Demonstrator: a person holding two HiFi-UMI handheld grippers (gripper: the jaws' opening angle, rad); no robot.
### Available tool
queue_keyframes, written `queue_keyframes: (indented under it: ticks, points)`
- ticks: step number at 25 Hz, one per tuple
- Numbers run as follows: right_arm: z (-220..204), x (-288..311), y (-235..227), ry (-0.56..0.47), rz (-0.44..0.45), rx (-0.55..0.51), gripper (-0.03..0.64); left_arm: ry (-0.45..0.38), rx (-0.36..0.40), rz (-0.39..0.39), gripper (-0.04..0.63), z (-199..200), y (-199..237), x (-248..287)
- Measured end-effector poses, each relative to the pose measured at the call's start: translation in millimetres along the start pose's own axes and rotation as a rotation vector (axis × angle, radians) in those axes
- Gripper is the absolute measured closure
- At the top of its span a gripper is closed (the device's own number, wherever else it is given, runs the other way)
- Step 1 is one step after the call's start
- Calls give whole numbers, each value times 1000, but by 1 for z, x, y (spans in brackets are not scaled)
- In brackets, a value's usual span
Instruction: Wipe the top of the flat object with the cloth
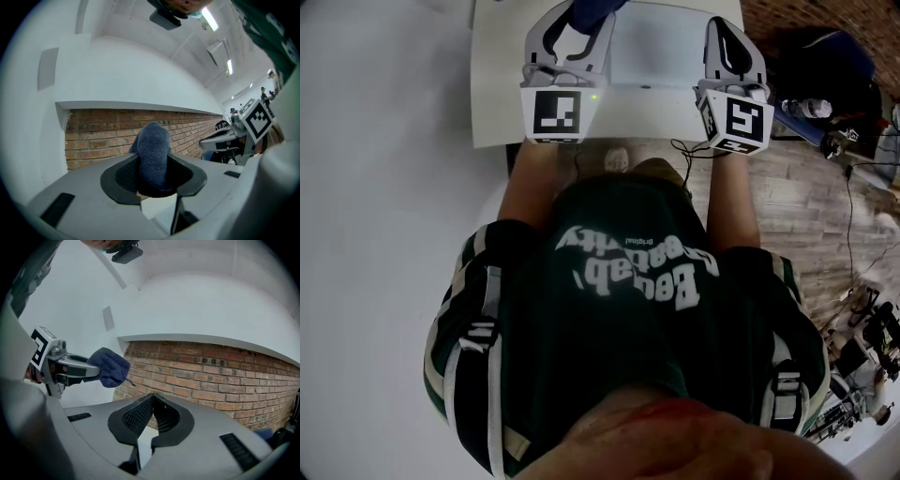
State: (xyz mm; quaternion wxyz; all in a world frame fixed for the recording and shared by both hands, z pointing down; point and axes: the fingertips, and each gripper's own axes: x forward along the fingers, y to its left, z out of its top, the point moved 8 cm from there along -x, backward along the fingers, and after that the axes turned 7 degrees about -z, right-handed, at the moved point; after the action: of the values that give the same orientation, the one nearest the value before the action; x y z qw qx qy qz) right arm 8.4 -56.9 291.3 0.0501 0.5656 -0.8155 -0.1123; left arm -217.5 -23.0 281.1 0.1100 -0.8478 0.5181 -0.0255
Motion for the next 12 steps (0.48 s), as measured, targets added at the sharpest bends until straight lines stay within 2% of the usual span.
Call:
queue_keyframes:
  ticks: [7, 12]
  points:
    - [7, 5, 8, 1, 17, -7, 621, 19, -12, 14, 446, -3, 11, -5]
    - [-7, 14, -11, 18, 47, 7, 621, 58, -2, 24, 446, -9, -1, 16]
